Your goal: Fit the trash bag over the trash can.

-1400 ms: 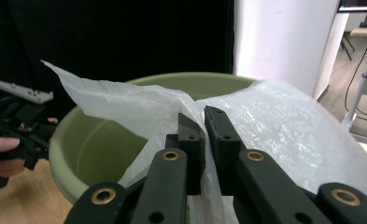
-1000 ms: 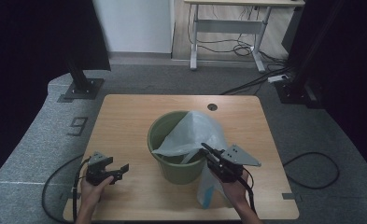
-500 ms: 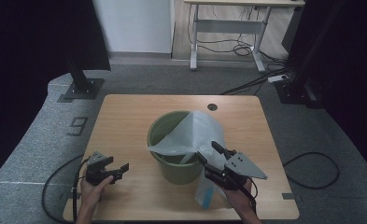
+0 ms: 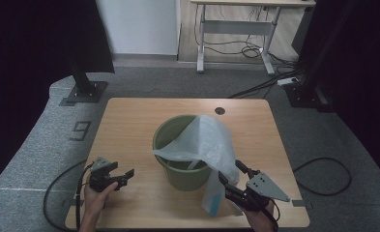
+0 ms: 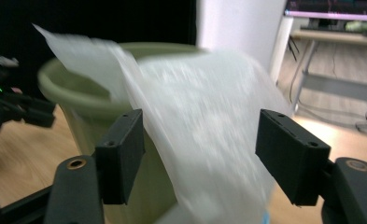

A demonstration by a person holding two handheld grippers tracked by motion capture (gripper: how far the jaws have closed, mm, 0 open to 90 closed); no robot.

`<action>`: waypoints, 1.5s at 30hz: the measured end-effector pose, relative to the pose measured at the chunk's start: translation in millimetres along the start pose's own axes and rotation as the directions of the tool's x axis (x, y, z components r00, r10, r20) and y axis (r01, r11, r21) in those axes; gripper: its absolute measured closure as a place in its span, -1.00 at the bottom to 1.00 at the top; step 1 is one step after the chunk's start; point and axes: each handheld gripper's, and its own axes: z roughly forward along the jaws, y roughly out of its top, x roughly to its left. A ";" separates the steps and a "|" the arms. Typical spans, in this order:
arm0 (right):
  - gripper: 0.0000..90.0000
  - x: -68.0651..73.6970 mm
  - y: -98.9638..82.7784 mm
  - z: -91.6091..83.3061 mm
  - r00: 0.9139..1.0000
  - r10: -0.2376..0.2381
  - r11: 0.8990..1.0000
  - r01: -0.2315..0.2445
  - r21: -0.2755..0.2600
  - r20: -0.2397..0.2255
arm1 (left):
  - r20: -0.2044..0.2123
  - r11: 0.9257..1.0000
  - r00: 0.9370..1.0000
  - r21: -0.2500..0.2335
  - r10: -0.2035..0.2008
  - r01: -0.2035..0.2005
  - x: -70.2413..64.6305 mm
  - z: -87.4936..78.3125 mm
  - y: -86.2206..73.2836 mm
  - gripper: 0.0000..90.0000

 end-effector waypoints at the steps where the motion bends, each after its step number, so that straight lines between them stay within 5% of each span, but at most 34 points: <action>1: -0.32 -0.6 -3.1 -0.6 1.000 0.003 1.000 -0.003 0.007 0.004 | -0.001 1.000 1.000 0.002 0.002 -0.002 -0.5 0.2 0.1 -0.60; 6: -0.37 -1.1 -20.7 -5.6 0.999 -0.004 1.000 0.002 0.029 0.048 | 0.001 1.000 1.000 0.014 0.011 -0.011 -2.3 2.2 0.3 -0.60; 15: -0.31 -4.0 -47.2 7.1 0.991 0.094 0.989 -0.104 0.107 0.093 | 0.007 0.999 0.999 0.011 0.051 -0.051 -11.1 -2.7 5.6 -0.53; 19: 0.09 -6.6 -54.4 15.6 0.990 0.115 0.985 -0.124 0.119 0.081 | 0.038 0.997 0.996 -0.024 0.081 -0.080 -17.8 -14.9 14.6 -0.48; 28: 0.87 -19.3 -56.9 14.9 0.991 0.056 0.994 -0.067 0.088 0.123 | 0.074 0.986 0.985 -0.069 0.154 -0.149 -45.8 -34.1 32.5 -0.34; 34: 0.95 -31.7 -49.7 9.1 0.993 0.051 0.996 -0.059 0.073 0.103 | 0.063 0.966 0.969 -0.115 0.238 -0.230 -78.1 -52.0 50.7 -0.27; 39: 0.95 -39.1 -35.9 5.7 0.995 0.050 0.998 -0.055 0.045 0.088 | 0.082 0.939 0.945 -0.166 0.316 -0.300 -107.0 -65.5 66.5 -0.25; 42: 0.95 -41.5 -25.7 3.4 0.995 0.049 0.998 -0.051 0.032 0.084 | 0.083 0.926 0.933 -0.181 0.351 -0.332 -117.4 -66.1 74.1 -0.23; 45: 0.95 -42.7 -15.8 0.9 0.996 0.057 0.998 -0.059 0.018 0.070 | 0.096 0.921 0.928 -0.196 0.361 -0.338 -122.1 -63.3 81.4 -0.15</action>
